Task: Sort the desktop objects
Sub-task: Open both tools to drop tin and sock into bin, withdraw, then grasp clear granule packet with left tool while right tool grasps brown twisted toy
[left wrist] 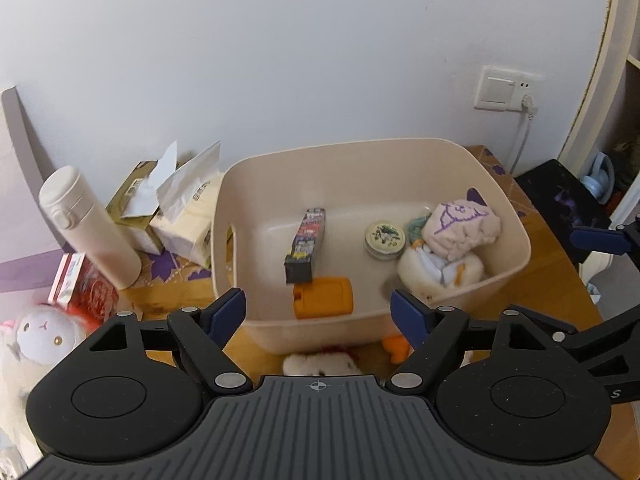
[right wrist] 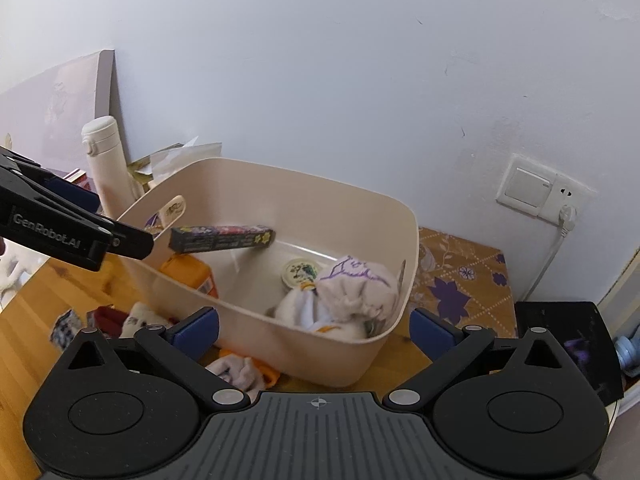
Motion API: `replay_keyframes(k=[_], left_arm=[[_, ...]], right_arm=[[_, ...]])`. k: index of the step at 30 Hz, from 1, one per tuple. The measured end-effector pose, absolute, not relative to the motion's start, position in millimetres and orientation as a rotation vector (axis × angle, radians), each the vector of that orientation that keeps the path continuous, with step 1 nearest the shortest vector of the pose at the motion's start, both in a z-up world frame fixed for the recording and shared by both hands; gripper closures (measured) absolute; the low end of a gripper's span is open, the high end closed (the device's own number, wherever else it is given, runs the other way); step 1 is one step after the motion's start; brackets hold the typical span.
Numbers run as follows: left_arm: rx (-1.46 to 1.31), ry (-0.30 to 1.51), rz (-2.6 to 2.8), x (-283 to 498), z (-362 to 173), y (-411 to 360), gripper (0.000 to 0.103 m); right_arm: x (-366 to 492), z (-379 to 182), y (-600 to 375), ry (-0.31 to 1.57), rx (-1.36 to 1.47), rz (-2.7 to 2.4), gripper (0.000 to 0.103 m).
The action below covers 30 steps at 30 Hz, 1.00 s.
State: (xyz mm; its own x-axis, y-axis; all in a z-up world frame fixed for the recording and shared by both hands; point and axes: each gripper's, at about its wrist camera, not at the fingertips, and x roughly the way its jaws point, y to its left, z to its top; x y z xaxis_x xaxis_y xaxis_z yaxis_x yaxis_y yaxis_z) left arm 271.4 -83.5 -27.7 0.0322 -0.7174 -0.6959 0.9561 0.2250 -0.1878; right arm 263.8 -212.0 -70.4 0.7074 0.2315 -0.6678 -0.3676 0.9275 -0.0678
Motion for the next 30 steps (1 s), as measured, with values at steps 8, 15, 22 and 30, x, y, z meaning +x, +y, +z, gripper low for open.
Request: replay_keyframes(k=[8,15,22,30], left_arm=[[0.383,0.837,-1.346,276,-32,-45,0.02],[0.419,0.887,-1.37,272,-49,-15,0.019],[0.478,0.936,-1.386,264,-73,7,0.019],[0.53,1.011,-1.39,249,-104,15,0.019]], right_arm=[[235,-76,-204,0.737,-0.215,0.327,0.0],[215,-92,-197,0.788,-0.232,0.326,0.0],[202,-112,-190,0.855,-0.255,0.346,0.0],[197,-134,-186,0.925,-0.272,0.356,0.0]])
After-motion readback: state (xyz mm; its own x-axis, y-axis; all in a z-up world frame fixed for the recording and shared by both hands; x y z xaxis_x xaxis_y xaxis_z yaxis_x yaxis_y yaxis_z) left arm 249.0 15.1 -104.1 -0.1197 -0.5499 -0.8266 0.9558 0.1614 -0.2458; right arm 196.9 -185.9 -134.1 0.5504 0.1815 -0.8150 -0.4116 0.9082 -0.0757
